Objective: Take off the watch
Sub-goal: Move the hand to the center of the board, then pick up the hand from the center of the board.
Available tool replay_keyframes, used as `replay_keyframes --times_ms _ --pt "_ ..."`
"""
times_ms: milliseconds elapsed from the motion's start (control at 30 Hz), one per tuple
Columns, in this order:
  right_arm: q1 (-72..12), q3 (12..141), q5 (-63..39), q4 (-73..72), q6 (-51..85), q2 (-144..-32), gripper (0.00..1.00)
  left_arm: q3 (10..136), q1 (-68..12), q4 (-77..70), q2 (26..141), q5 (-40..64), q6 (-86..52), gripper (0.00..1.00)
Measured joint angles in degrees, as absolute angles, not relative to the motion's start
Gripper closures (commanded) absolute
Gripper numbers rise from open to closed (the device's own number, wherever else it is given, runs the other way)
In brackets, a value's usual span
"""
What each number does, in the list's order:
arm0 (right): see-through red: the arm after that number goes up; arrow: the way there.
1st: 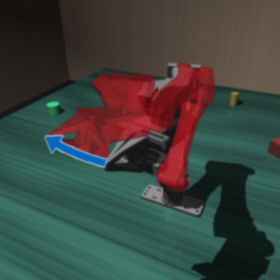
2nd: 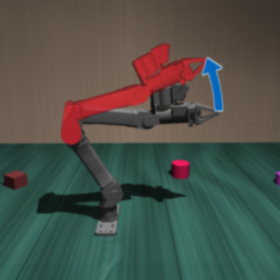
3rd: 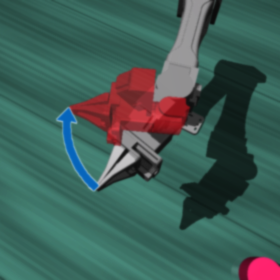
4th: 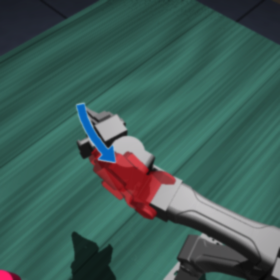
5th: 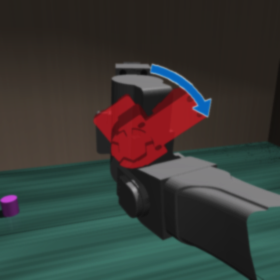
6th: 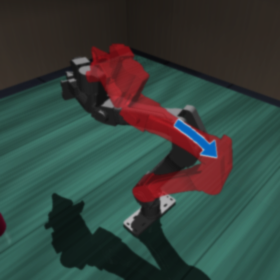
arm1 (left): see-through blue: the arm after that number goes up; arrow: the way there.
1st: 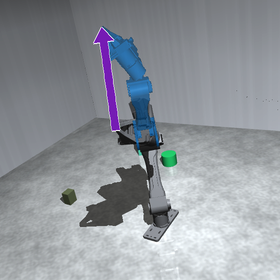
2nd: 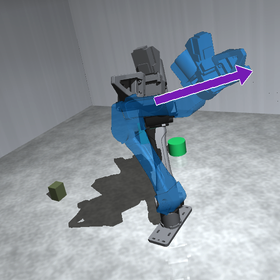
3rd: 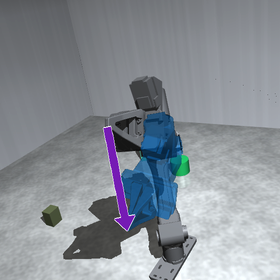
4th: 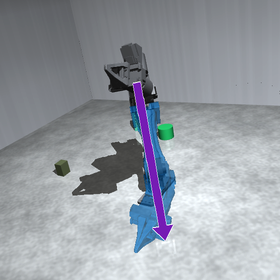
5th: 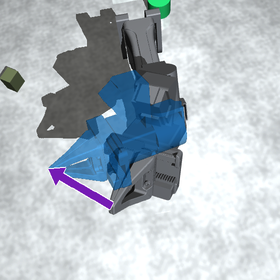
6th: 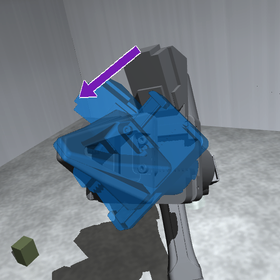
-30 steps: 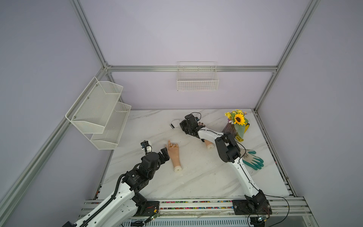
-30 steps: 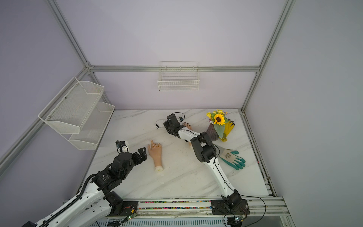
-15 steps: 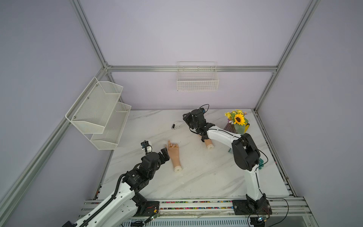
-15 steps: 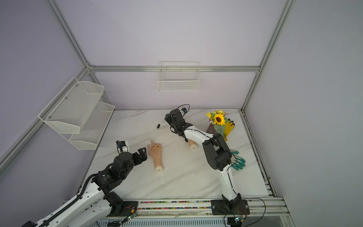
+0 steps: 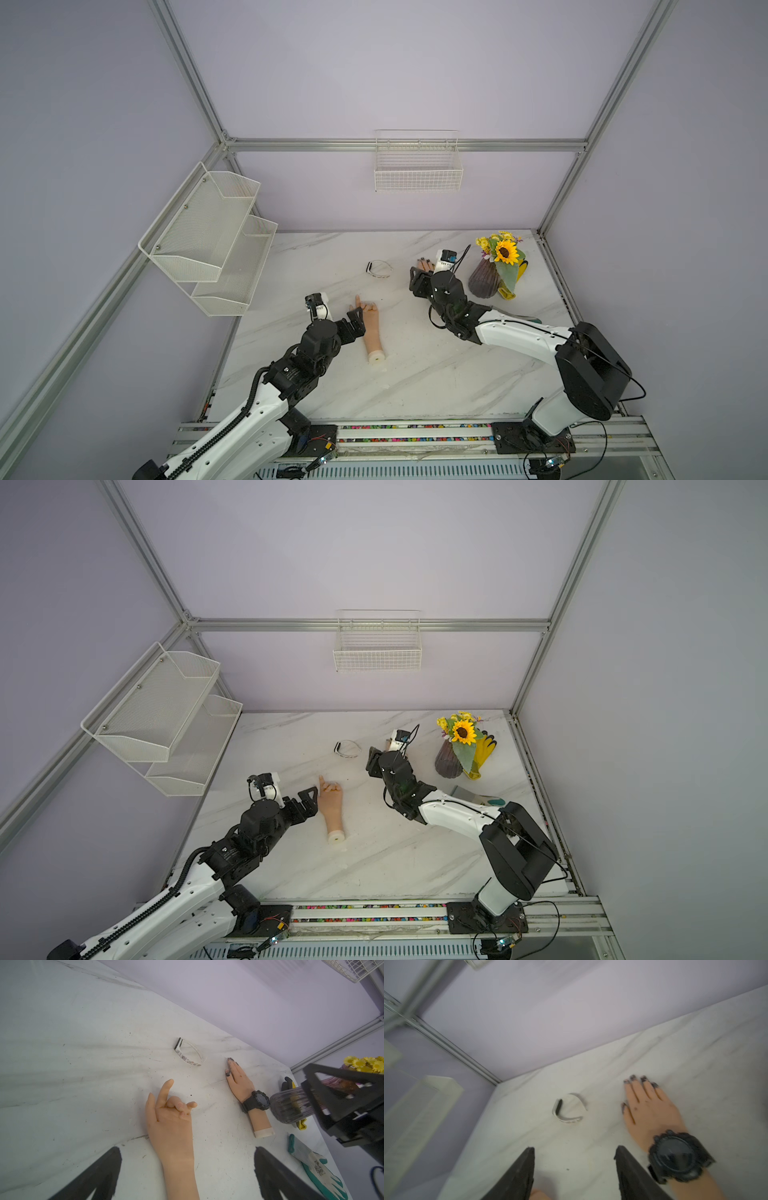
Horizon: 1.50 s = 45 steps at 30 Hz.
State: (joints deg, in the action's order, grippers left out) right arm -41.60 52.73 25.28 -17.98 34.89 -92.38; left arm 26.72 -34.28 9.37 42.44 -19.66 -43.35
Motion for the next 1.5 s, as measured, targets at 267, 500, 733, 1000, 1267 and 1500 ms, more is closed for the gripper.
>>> replay_keyframes --times_ms 267,500,733,1000,1267,1500 --pt "-40.4 53.7 30.2 -11.7 33.8 -104.1 0.03 25.8 -34.3 6.8 43.9 -16.8 -42.2 0.00" --pt "-36.4 56.9 30.3 -11.4 32.7 -107.3 0.03 25.8 -34.3 6.4 43.9 -16.2 -42.1 0.00" --pt "-36.1 56.8 28.0 -11.0 31.1 -106.3 0.03 25.8 -34.3 6.2 44.1 -15.7 -42.1 0.00" --pt "-35.6 55.2 29.2 -9.5 31.5 -98.0 0.03 25.6 -34.3 4.8 44.9 -14.9 -42.2 0.00" --pt "-32.5 56.8 31.5 -6.2 33.6 -104.9 0.03 25.4 -34.3 4.8 44.6 -14.7 -42.2 0.00" --pt "-32.5 58.1 27.9 -5.1 33.8 -109.6 0.03 25.4 -34.3 4.8 43.2 -14.8 -42.2 0.00"
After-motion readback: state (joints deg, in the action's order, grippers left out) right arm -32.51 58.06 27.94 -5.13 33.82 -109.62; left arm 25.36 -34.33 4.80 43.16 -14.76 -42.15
